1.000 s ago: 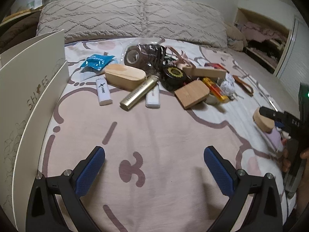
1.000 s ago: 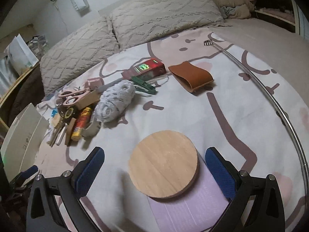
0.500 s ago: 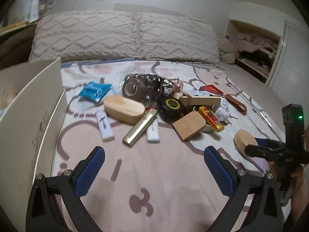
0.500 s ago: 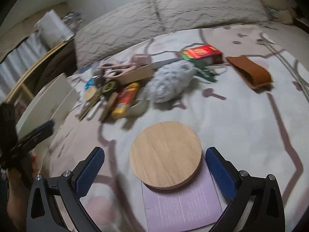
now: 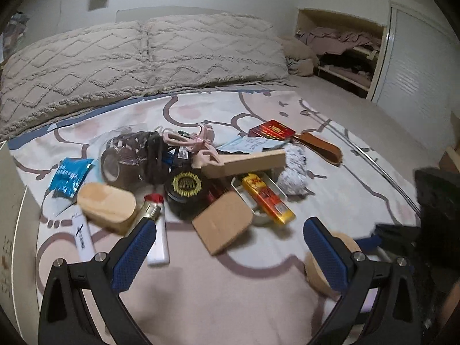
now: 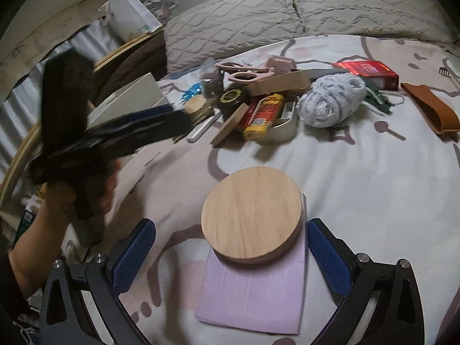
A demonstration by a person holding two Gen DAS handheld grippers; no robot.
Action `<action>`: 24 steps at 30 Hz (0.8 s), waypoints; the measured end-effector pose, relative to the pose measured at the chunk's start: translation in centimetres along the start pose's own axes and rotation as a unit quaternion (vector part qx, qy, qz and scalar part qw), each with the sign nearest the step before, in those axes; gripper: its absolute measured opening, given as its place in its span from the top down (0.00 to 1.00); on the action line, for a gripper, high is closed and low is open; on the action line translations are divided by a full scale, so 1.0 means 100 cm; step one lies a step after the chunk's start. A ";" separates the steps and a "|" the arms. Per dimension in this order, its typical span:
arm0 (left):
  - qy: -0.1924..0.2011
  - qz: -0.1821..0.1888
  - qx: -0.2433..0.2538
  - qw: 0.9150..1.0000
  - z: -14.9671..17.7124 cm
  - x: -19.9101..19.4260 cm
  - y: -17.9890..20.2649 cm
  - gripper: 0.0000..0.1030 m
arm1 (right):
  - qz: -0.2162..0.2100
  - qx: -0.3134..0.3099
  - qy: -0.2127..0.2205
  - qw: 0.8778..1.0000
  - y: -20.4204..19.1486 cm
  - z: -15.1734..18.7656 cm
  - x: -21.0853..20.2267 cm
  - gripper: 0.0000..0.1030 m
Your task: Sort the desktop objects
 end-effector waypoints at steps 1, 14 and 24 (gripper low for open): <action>-0.002 -0.001 -0.004 1.000 -0.002 0.005 -0.002 0.00 | -0.008 0.002 -0.001 1.000 0.000 0.001 -0.001 0.00; -0.022 0.039 0.005 0.999 0.009 0.027 0.027 0.00 | -0.063 -0.065 -0.033 0.995 -0.041 0.030 -0.011 0.00; -0.076 0.013 0.075 0.994 0.036 0.033 0.050 0.00 | -0.086 -0.046 -0.033 0.995 -0.038 0.027 -0.014 0.00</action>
Point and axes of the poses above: each gripper's, at about its wrist camera, not at the fingertips, and x roughly the way its jaws point, y to its right, z to its underside, the point moved 8 cm from there along x, roughly the way its jaws point, and after that the axes turned 8 degrees about z, right-handed, at the moved point
